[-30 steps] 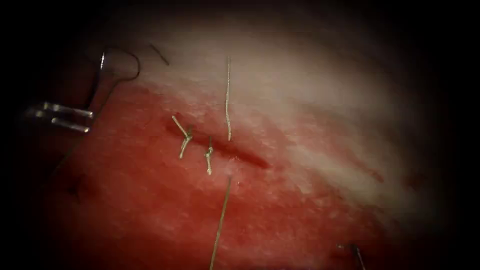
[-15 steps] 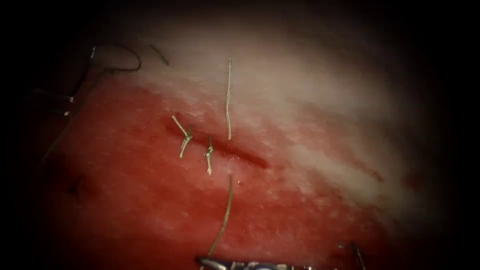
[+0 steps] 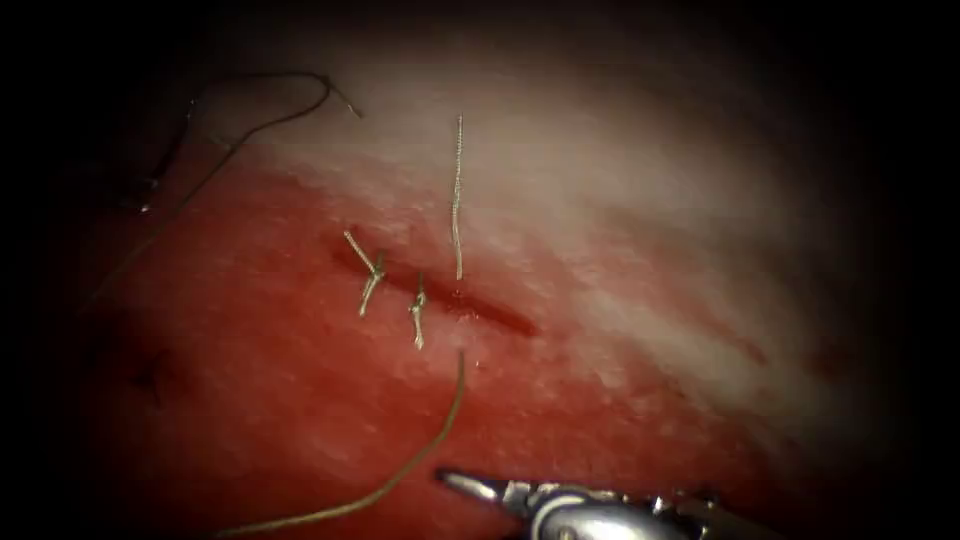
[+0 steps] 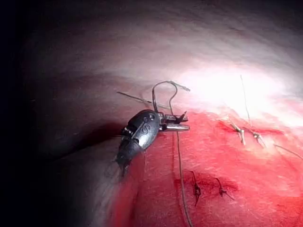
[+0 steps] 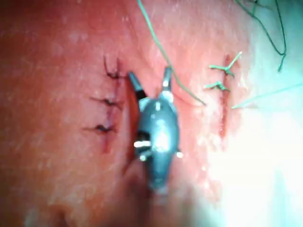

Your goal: Wound Closure

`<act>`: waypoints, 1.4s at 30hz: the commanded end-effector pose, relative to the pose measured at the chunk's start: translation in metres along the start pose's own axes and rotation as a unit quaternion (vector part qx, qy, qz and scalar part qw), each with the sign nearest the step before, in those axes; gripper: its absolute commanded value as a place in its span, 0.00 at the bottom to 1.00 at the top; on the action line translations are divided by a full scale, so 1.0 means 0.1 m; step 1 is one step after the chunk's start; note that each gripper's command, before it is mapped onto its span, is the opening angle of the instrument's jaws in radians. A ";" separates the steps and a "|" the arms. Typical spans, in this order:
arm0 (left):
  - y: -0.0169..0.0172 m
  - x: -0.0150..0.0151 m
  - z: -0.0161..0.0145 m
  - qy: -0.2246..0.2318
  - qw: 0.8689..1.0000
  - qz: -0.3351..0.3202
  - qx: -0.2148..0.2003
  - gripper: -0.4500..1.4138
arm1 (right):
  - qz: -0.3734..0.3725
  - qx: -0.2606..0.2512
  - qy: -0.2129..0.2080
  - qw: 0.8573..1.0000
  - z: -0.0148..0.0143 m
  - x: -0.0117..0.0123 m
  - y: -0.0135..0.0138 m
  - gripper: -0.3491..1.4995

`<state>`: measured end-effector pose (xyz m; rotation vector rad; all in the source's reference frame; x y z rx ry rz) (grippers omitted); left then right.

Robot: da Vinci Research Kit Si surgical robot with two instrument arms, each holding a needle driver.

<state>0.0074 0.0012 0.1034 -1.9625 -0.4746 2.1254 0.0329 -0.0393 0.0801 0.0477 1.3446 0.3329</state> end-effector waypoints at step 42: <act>0.052 0.066 0.069 -0.069 0.987 -0.100 0.100 0.51 | 0.361 -0.117 -0.017 0.925 0.056 -0.094 0.267 0.74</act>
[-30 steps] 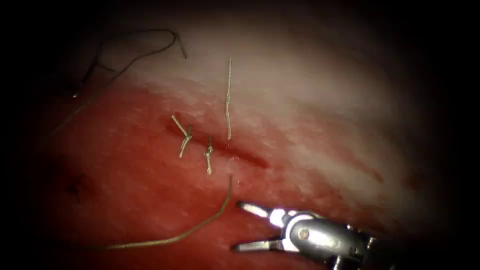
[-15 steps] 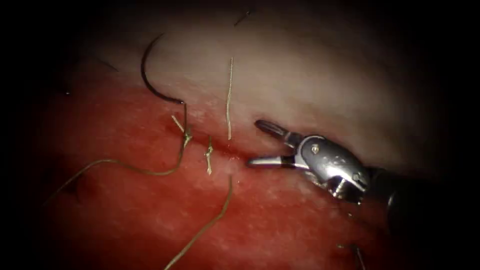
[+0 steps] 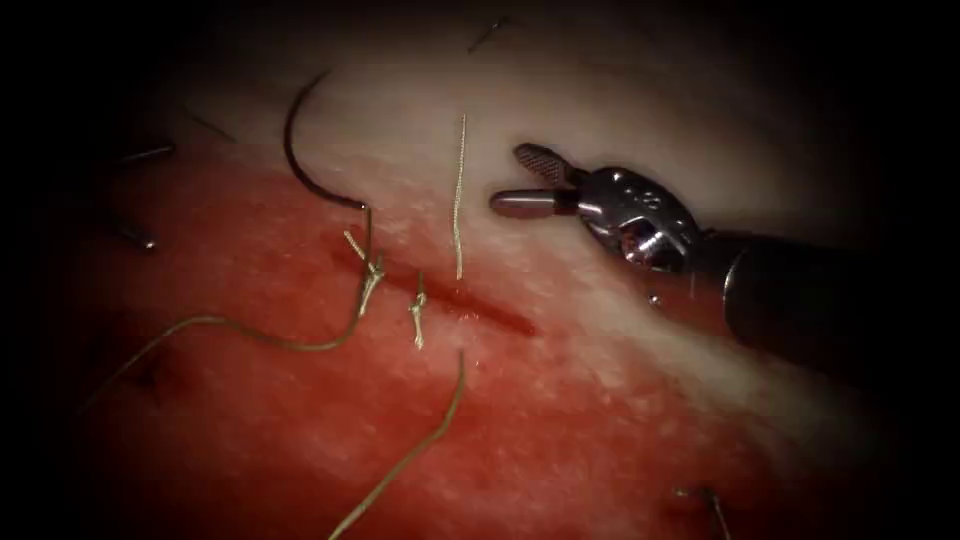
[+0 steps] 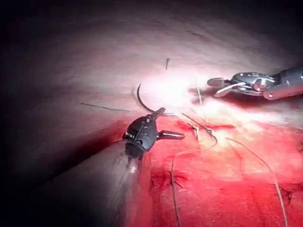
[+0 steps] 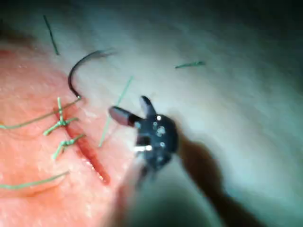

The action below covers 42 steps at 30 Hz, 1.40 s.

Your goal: Wound Closure

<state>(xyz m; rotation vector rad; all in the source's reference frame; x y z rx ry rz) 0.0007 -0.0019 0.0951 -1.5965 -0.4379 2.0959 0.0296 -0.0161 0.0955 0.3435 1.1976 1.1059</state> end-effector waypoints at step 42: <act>0.077 -0.032 0.092 -0.072 0.989 0.071 -0.108 0.36 | 0.056 0.118 0.011 0.991 0.021 -0.013 -0.032 0.95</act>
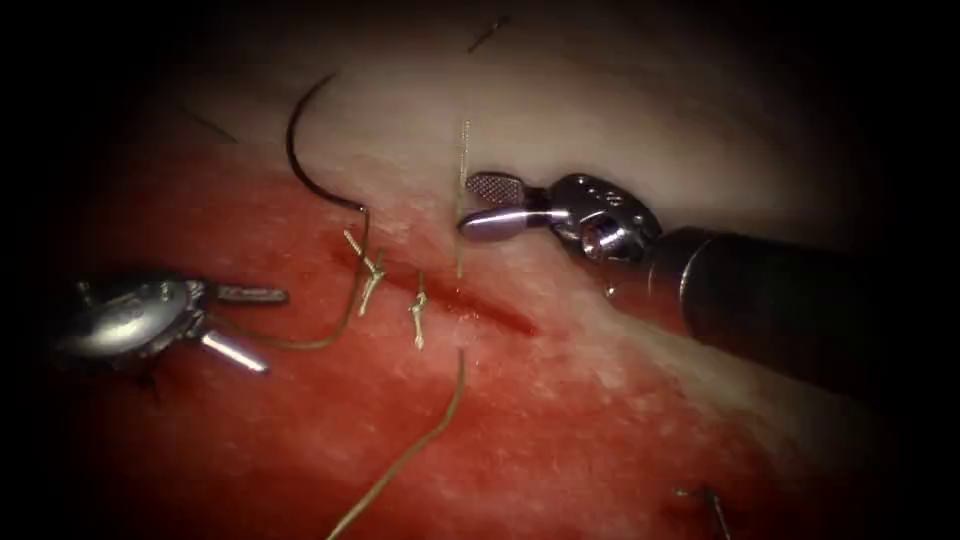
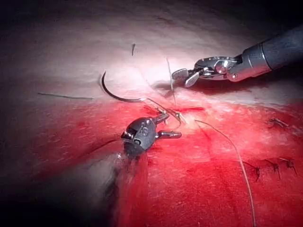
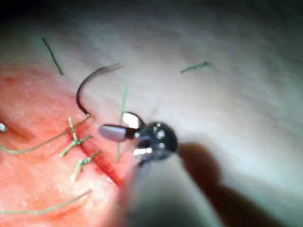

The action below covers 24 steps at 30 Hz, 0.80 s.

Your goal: Wound Closure

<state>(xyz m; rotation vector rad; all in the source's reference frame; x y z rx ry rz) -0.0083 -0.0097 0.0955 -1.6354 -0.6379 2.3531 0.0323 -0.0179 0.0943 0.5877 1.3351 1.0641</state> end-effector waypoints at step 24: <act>0.064 0.016 0.077 -0.017 0.952 0.292 -0.091 0.51 | -0.077 0.047 0.039 0.995 -0.074 -0.024 -0.022 0.91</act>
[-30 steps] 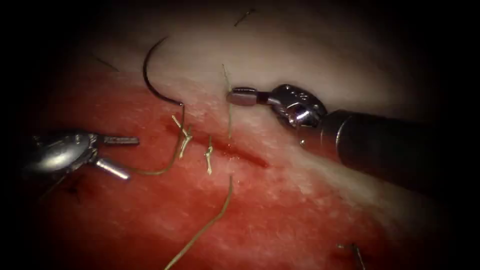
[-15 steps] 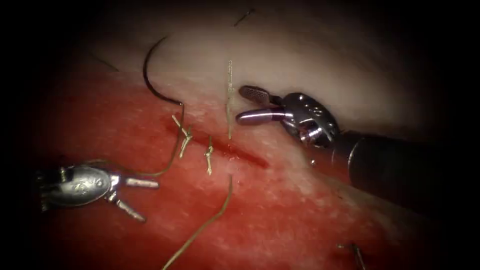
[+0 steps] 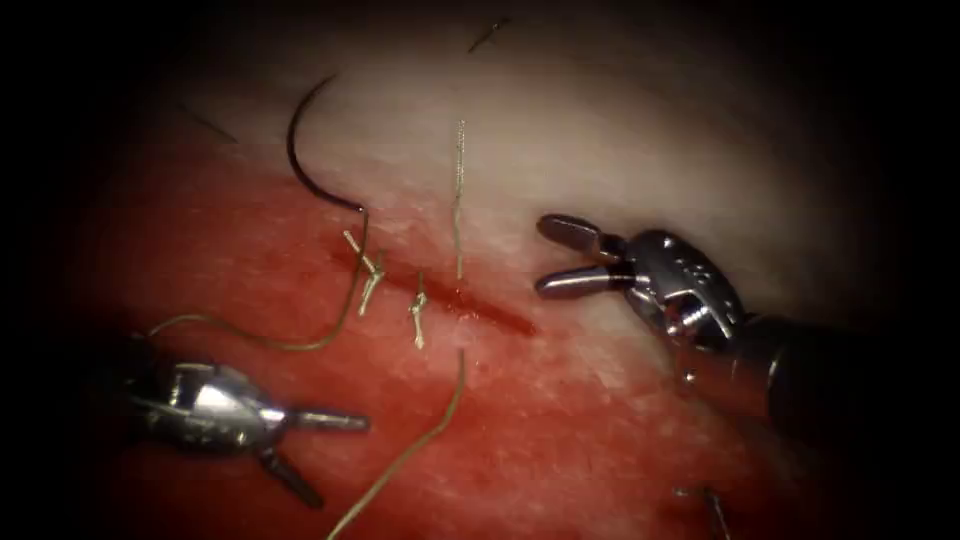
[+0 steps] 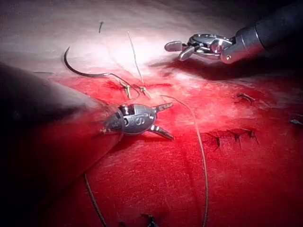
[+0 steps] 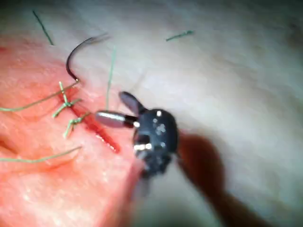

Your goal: Wound Closure

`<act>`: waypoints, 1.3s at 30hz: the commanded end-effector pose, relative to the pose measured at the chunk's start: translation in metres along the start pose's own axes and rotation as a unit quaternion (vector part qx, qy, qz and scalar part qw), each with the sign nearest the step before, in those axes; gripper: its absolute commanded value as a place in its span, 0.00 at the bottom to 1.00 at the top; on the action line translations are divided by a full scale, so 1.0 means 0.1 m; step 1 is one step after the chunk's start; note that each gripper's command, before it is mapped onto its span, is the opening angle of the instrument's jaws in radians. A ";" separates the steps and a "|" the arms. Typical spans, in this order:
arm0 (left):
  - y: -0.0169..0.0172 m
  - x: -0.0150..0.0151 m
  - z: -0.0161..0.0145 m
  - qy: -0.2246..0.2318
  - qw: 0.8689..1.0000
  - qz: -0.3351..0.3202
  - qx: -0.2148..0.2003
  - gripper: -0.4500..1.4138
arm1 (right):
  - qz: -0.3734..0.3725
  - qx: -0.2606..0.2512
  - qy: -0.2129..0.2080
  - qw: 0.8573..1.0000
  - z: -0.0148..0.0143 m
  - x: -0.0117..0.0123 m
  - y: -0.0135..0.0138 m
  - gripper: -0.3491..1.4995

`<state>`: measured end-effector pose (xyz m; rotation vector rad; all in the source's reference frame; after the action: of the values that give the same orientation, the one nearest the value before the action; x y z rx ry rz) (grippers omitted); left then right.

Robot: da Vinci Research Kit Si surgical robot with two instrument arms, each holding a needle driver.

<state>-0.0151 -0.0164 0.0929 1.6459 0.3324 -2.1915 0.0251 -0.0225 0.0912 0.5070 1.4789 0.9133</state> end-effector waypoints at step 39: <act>-0.002 0.048 -0.009 0.032 0.997 0.052 0.042 0.50 | -0.014 0.007 -0.001 1.000 0.002 -0.034 0.013 0.90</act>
<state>-0.0152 -0.0168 0.0871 1.7461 0.1762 -2.0987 0.0248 -0.0244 0.0936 0.4957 1.4865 0.8824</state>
